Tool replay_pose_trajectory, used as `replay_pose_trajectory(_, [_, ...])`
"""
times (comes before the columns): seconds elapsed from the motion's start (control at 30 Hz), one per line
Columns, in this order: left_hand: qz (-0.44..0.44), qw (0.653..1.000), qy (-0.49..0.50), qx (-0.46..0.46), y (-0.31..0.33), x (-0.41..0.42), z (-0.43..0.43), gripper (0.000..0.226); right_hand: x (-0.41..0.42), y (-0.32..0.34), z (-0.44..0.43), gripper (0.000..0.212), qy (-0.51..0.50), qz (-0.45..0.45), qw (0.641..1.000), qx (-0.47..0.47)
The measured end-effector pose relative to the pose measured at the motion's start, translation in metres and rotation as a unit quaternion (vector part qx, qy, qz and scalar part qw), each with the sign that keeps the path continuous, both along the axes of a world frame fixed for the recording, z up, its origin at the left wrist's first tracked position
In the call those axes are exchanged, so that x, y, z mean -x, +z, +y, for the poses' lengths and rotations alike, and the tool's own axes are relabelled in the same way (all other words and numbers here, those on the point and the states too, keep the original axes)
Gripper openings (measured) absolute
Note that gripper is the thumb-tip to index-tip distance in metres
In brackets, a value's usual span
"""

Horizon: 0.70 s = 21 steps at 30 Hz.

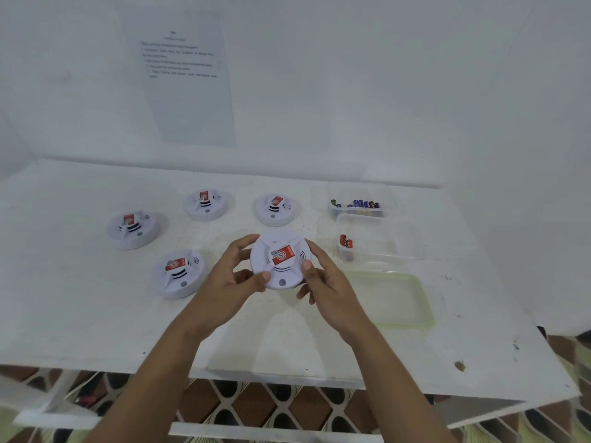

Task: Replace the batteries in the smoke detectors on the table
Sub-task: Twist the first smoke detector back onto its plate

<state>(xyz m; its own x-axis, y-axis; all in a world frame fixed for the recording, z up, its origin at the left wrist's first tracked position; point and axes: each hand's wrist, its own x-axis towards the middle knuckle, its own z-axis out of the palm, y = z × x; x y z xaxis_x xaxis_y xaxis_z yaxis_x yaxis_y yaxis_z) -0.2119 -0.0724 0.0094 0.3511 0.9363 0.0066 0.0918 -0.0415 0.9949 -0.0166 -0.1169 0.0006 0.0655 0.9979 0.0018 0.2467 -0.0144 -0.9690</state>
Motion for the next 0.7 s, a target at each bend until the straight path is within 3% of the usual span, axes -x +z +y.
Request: replay_pose_trajectory(0.7, [0.023,1.000,0.010,-0.002,0.0005,0.0061,-0.0003,0.058,0.0043,-0.0015,0.0014,0.048,0.008,-0.005,1.000,0.010])
